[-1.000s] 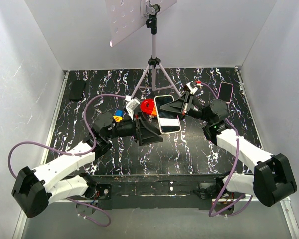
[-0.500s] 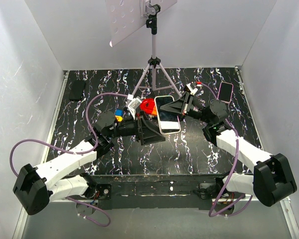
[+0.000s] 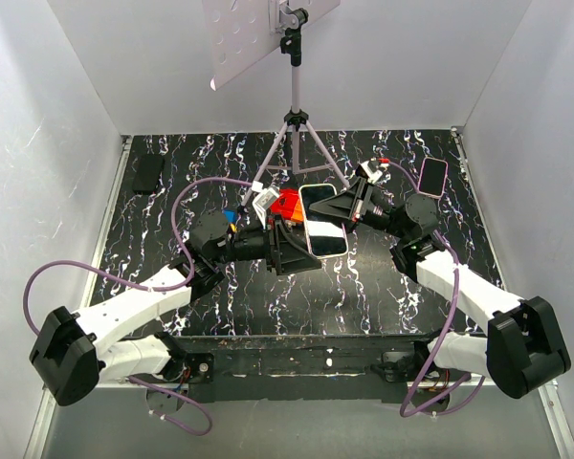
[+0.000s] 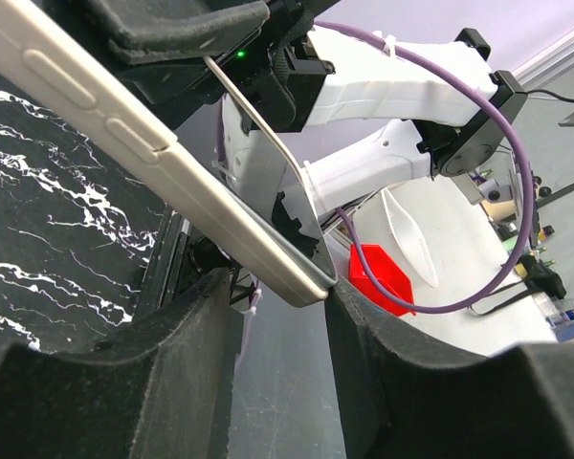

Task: Take the phone out of the phone case
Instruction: Remove the phone case from the phone.

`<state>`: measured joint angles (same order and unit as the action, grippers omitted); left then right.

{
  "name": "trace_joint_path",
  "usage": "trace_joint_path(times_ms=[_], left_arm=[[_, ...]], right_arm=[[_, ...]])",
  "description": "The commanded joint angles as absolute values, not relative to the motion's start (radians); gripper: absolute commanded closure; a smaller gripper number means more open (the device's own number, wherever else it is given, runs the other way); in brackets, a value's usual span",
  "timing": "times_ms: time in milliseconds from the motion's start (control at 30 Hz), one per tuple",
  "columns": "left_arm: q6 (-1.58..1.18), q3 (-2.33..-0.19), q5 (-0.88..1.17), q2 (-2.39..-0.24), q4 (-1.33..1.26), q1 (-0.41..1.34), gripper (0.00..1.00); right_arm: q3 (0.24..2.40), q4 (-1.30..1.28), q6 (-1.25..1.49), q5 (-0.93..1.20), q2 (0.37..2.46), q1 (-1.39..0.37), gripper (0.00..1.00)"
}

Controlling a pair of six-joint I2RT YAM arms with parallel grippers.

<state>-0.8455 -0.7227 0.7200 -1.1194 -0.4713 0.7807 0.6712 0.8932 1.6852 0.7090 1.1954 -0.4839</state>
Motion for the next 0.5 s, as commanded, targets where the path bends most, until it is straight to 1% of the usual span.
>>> trace_joint_path(times_ms=[0,100,233,467], left_arm=[[-0.798,-0.764,0.644,-1.138,-0.362,0.781,0.61],[-0.795,-0.752,0.614,-1.155,-0.327,0.781,0.66],[-0.782,-0.746,0.514,-1.189,-0.198,0.779,0.75],[-0.799,-0.753,0.422,-1.287,-0.057,0.776,0.82]], right_arm=[[0.684,1.077,1.795,0.689,1.149,-0.502,0.99],[0.684,1.132,1.838,0.683,1.143,-0.509,0.99],[0.687,1.138,1.862,0.670,1.114,-0.511,0.99],[0.696,1.167,1.898,0.660,1.097,-0.514,0.99]])
